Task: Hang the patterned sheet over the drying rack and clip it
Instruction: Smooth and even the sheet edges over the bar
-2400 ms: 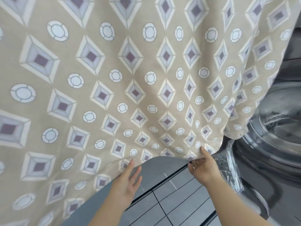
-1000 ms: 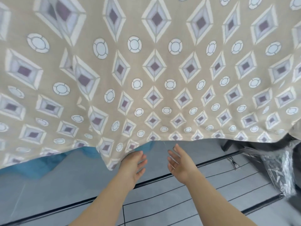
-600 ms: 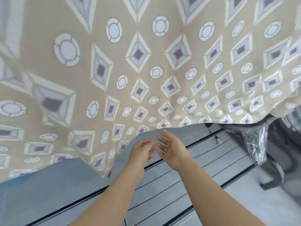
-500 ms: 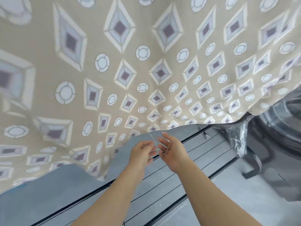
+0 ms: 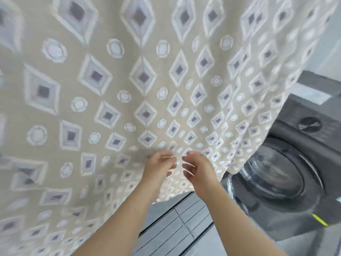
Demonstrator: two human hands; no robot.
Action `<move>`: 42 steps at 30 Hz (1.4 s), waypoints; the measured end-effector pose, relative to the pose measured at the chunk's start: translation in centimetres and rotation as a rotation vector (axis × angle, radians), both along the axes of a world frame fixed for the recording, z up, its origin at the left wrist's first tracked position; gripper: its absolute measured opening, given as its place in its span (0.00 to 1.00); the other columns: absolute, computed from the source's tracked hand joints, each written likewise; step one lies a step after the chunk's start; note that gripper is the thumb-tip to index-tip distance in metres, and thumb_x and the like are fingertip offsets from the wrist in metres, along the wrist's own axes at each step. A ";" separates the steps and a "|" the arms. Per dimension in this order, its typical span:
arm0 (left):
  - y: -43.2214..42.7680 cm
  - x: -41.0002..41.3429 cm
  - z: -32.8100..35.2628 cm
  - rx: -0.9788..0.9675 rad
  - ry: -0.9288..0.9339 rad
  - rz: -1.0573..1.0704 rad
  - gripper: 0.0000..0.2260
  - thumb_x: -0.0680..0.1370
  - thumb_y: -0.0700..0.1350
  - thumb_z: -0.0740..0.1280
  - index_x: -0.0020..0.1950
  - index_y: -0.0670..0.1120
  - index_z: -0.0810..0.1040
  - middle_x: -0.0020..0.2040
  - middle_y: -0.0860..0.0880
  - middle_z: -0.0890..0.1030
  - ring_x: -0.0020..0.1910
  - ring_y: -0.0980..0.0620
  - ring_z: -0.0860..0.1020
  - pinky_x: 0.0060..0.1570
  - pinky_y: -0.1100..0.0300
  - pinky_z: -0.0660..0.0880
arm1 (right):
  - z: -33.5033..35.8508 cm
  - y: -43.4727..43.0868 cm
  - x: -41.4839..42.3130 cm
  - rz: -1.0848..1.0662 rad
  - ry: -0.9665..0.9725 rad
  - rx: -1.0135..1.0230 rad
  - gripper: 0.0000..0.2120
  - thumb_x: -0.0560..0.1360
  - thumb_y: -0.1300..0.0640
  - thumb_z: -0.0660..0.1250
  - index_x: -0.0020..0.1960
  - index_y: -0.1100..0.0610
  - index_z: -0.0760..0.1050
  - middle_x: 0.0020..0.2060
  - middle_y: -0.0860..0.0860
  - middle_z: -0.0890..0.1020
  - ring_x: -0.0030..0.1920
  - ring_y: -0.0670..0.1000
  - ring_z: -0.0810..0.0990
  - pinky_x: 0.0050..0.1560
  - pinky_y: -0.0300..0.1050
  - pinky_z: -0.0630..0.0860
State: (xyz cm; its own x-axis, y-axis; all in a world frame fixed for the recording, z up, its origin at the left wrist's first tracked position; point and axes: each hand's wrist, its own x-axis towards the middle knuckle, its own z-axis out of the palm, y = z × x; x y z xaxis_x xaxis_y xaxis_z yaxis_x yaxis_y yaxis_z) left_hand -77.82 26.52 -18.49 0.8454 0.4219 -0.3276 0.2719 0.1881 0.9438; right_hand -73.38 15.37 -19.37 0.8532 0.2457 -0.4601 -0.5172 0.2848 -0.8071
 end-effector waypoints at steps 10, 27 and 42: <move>-2.6 4.1 19.9 0.249 -0.308 -0.026 0.07 0.77 0.38 0.65 0.43 0.49 0.77 0.37 0.52 0.80 0.36 0.57 0.79 0.39 0.65 0.72 | 20.0 -3.4 4.1 0.060 -0.371 -0.031 0.06 0.73 0.64 0.64 0.42 0.55 0.75 0.35 0.51 0.79 0.34 0.49 0.74 0.39 0.40 0.70; -3.7 10.0 42.1 1.665 -0.858 0.146 0.08 0.77 0.47 0.59 0.52 0.51 0.77 0.47 0.55 0.79 0.48 0.53 0.77 0.44 0.59 0.71 | 41.4 -6.8 11.1 -0.152 -1.324 -0.617 0.06 0.73 0.59 0.63 0.45 0.48 0.73 0.41 0.43 0.78 0.33 0.44 0.72 0.37 0.38 0.69; -9.0 20.6 55.5 2.179 -0.969 0.294 0.16 0.70 0.48 0.55 0.43 0.46 0.81 0.41 0.48 0.82 0.46 0.44 0.80 0.46 0.53 0.73 | 51.8 -11.3 22.5 -0.391 -1.519 -0.811 0.06 0.74 0.57 0.60 0.50 0.49 0.73 0.51 0.45 0.78 0.44 0.49 0.75 0.48 0.46 0.74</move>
